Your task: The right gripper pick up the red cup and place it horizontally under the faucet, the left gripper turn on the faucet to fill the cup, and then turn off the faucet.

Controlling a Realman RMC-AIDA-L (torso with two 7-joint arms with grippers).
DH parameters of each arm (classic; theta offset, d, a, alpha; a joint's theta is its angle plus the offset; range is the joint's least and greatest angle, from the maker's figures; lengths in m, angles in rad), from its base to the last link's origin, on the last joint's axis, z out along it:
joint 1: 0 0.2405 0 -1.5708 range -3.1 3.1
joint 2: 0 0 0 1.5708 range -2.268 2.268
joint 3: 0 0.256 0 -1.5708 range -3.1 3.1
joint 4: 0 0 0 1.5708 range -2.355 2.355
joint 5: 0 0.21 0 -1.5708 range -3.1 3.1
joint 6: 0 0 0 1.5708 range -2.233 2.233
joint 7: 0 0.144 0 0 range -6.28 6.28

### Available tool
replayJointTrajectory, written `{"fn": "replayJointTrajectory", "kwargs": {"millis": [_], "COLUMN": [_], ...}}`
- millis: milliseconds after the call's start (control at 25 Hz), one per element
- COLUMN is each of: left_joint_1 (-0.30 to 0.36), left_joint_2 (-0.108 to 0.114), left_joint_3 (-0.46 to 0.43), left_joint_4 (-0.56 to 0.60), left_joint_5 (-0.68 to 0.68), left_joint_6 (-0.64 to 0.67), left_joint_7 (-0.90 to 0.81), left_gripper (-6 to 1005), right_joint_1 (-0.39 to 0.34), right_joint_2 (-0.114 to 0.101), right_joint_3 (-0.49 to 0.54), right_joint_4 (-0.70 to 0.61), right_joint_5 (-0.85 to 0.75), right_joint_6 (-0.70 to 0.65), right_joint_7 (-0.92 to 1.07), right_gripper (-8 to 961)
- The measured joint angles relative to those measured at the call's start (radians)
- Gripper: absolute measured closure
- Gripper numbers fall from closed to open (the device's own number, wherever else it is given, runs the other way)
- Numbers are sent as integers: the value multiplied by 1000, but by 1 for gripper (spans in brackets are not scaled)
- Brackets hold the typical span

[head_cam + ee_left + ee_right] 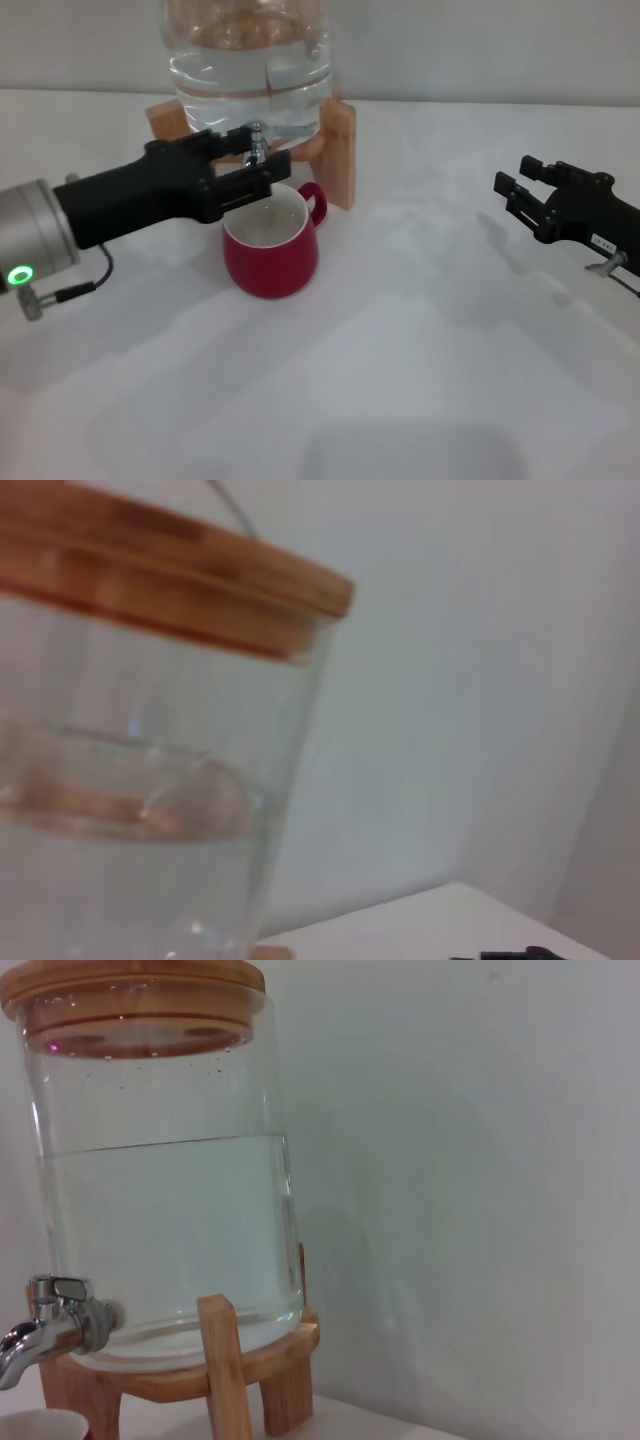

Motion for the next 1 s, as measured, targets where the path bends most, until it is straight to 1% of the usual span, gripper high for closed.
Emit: {"fn": "replayJointTrajectory", "kwargs": {"millis": [120, 320, 440, 560, 720, 840, 880, 1000], "left_joint_1": [5, 15, 20, 23, 42, 58, 65, 70], "left_joint_2": [0, -2, -2, -1, -3, -1, 1, 3], "left_joint_3": [-19, -46, -51, -51, -51, -51, -53, -75], "left_joint_4": [-24, -82, -115, -127, -141, -186, -213, -251], "left_joint_5": [-12, -63, -101, -108, -147, -229, -274, -316], "left_joint_6": [2, 3, -1, -1, -2, -16, -31, -56], "left_joint_7": [3, 50, 100, 128, 182, 251, 294, 343], "left_gripper": [326, 252, 176, 100, 106, 107, 107, 107], "right_joint_1": [0, 0, 0, 0, -1, 0, 0, 0], "right_joint_2": [-2, -2, -2, -2, -2, -2, -3, -3], "right_joint_3": [0, 0, 0, 0, 0, 0, 0, 0], "right_joint_4": [0, 0, 0, 0, 0, 0, 0, 0], "right_joint_5": [0, 0, 0, 0, 0, 0, 0, 0], "right_joint_6": [0, 0, 1, 1, 2, 2, 2, 2], "right_joint_7": [0, 0, 0, 0, 0, 0, 0, 0], "right_gripper": [559, 559, 559, 559, 559, 559, 559, 559]}}
